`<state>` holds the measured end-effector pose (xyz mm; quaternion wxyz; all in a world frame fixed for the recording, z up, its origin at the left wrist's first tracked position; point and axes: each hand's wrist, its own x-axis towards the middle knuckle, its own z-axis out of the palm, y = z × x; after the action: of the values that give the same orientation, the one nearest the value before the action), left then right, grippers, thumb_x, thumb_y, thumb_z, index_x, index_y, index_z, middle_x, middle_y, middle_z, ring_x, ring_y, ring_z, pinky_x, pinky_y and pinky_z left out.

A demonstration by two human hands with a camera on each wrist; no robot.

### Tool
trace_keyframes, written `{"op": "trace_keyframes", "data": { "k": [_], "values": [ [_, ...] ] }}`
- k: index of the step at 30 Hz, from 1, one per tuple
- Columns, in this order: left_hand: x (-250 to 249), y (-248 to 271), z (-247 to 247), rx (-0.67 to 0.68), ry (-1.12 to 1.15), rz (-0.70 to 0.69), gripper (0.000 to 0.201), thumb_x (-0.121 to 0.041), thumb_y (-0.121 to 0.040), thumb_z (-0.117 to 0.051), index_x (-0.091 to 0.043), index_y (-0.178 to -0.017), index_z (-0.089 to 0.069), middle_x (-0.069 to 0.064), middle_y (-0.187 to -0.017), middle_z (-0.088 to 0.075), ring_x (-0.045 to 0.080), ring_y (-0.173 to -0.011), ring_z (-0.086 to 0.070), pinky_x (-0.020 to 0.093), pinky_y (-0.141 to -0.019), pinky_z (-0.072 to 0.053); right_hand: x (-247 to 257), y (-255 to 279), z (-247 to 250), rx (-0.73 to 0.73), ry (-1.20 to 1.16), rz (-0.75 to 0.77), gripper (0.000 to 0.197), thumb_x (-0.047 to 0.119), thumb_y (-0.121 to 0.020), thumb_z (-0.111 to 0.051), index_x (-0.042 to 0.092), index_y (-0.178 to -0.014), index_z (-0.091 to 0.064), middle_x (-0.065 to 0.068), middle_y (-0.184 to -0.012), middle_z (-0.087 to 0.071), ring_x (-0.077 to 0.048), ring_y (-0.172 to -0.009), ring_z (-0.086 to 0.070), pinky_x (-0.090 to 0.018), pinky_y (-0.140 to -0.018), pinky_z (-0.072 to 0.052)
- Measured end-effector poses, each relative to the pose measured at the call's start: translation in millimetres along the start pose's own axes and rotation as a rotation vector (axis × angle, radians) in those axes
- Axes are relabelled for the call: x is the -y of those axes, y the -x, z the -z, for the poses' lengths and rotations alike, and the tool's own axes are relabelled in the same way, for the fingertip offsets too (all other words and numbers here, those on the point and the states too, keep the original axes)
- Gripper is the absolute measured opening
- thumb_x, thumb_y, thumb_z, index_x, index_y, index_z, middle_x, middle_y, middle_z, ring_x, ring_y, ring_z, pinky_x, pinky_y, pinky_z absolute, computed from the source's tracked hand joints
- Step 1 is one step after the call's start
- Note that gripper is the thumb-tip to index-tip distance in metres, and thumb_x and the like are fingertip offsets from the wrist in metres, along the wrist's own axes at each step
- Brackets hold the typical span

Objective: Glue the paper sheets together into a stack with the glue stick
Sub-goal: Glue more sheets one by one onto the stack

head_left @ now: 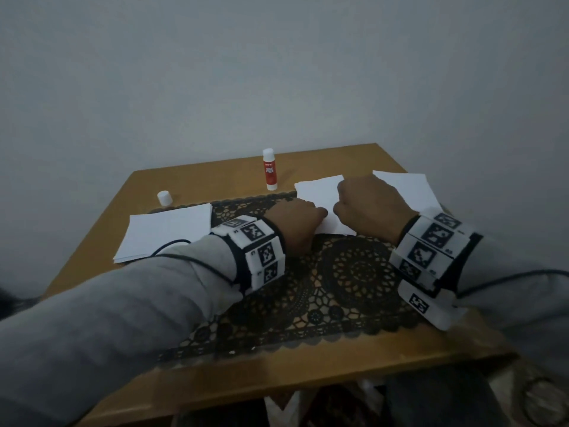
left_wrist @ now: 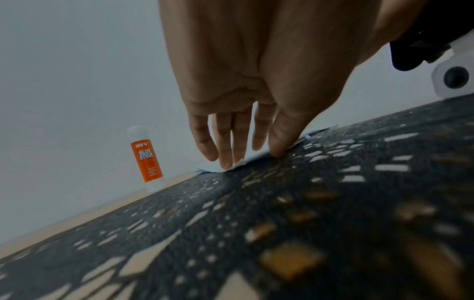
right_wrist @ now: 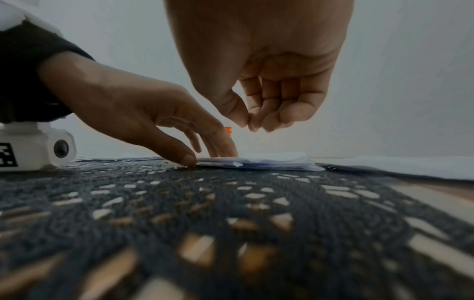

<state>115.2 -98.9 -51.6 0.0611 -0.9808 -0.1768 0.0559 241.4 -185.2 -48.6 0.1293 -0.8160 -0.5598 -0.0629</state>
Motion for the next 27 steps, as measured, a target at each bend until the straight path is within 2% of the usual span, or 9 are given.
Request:
{"op": "trace_keyframes", "data": {
  "k": [4,9,13,17,19,21,24,27],
  "values": [
    [-2,-3,2,0.005,0.028,-0.004,0.040,-0.017,-0.092,-0.055,-0.011,-0.131,-0.050,0.010,-0.122,-0.058,0.024,-0.112,-0.054,0.035,-0.095,-0.047,0,-1,2,-0.043,-0.031,-0.027,0.033,0.019,-0.088,-0.050,0.014,-0.061,-0.033,-0.001,-0.063,-0.040,-0.015,-0.055,-0.037,-0.028,-0.049,-0.023],
    [-6,0,2,-0.001,-0.012,-0.013,0.031,-0.015,-0.092,-0.053,-0.011,-0.122,-0.055,0.012,-0.110,-0.060,0.027,-0.100,-0.058,0.030,-0.078,-0.045,0,0,2,-0.070,-0.060,-0.037,0.031,0.017,-0.087,-0.050,0.015,-0.061,-0.032,-0.001,-0.063,-0.040,-0.017,-0.058,-0.038,-0.029,-0.049,-0.022],
    [-3,-1,7,-0.012,0.013,-0.008,0.031,-0.013,-0.092,-0.053,-0.015,-0.122,-0.060,0.011,-0.109,-0.062,0.027,-0.102,-0.057,0.033,-0.084,-0.049,0,-1,5,-0.067,-0.083,-0.050,0.027,0.018,-0.088,-0.049,0.014,-0.065,-0.038,0.000,-0.067,-0.045,-0.021,-0.065,-0.046,-0.029,-0.053,-0.029],
    [6,0,16,-0.011,0.120,-0.009,0.034,-0.009,-0.093,-0.054,-0.016,-0.125,-0.062,0.005,-0.118,-0.064,0.020,-0.109,-0.057,0.027,-0.090,-0.044,-1,0,4,-0.066,-0.094,-0.054,0.029,0.018,-0.088,-0.050,0.014,-0.063,-0.036,0.000,-0.065,-0.043,-0.018,-0.059,-0.041,-0.029,-0.050,-0.027],
    [10,1,17,-0.031,0.144,-0.001,0.031,-0.005,-0.093,-0.052,-0.011,-0.120,-0.064,0.005,-0.113,-0.066,0.019,-0.101,-0.060,0.026,-0.084,-0.046,-1,0,3,-0.062,-0.104,-0.056,0.028,0.018,-0.088,-0.050,0.015,-0.063,-0.038,-0.001,-0.066,-0.045,-0.019,-0.062,-0.045,-0.028,-0.051,-0.028],
    [11,1,15,-0.057,0.158,0.026,0.024,-0.006,-0.093,-0.049,-0.009,-0.109,-0.066,0.007,-0.104,-0.067,0.017,-0.086,-0.055,0.026,-0.074,-0.042,-2,-1,3,-0.062,-0.115,-0.062,0.024,0.019,-0.088,-0.050,0.012,-0.067,-0.043,-0.002,-0.068,-0.049,-0.022,-0.065,-0.049,-0.029,-0.052,-0.030],
    [9,0,14,-0.078,0.158,0.053,0.019,-0.006,-0.091,-0.049,-0.008,-0.100,-0.067,0.007,-0.098,-0.066,0.018,-0.084,-0.056,0.024,-0.071,-0.041,-4,-2,4,-0.162,-0.164,-0.069,0.019,0.019,-0.089,-0.049,0.004,-0.077,-0.053,-0.007,-0.071,-0.055,-0.025,-0.067,-0.052,-0.032,-0.053,-0.035],
    [10,4,17,-0.116,0.149,0.060,0.013,-0.007,-0.089,-0.053,-0.008,-0.094,-0.066,0.007,-0.094,-0.065,0.018,-0.082,-0.055,0.024,-0.071,-0.041,-6,-3,7,-0.312,-0.258,-0.064,0.020,0.018,-0.090,-0.047,0.003,-0.077,-0.051,-0.009,-0.069,-0.055,-0.026,-0.064,-0.050,-0.035,-0.054,-0.037]
  ]
}}
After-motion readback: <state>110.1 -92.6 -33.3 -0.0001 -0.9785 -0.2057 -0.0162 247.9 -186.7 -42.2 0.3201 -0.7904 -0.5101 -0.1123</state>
